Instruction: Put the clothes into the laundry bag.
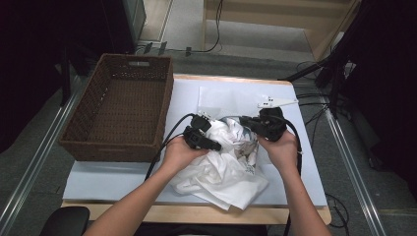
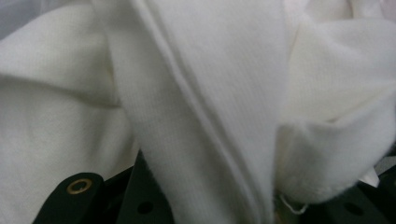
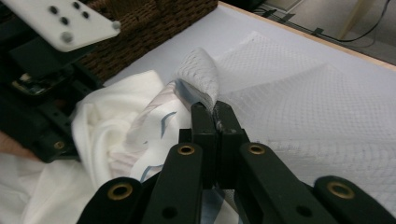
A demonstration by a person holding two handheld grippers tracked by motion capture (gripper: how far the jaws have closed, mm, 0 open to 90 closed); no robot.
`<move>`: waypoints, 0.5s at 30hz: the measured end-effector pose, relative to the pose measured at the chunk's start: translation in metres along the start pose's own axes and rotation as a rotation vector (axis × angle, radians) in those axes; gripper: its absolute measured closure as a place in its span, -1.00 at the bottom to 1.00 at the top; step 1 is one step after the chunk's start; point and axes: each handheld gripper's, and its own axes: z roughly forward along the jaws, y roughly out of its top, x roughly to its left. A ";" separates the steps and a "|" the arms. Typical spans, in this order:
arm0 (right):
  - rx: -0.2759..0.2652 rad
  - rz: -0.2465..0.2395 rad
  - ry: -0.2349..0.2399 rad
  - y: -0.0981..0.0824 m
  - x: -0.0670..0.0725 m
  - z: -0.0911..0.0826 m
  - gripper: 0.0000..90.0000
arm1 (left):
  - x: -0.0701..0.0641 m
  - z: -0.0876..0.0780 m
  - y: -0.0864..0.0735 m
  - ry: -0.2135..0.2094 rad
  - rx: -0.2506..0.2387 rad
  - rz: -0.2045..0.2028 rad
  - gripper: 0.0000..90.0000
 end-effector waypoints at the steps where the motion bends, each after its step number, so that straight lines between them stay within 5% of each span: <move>1: 0.003 -0.007 0.004 0.000 0.002 0.001 1.00 | 0.000 0.002 0.000 0.010 0.001 -0.001 0.48; 9: 0.018 -0.034 0.060 0.003 0.017 0.008 1.00 | 0.001 0.019 0.007 0.060 0.050 0.007 0.47; 12: 0.025 -0.036 0.078 0.002 0.019 0.011 1.00 | 0.006 0.021 0.009 0.030 0.043 -0.029 0.44; 15: 0.042 -0.058 0.025 -0.002 0.015 0.014 1.00 | 0.007 0.015 0.009 0.005 0.007 -0.019 0.28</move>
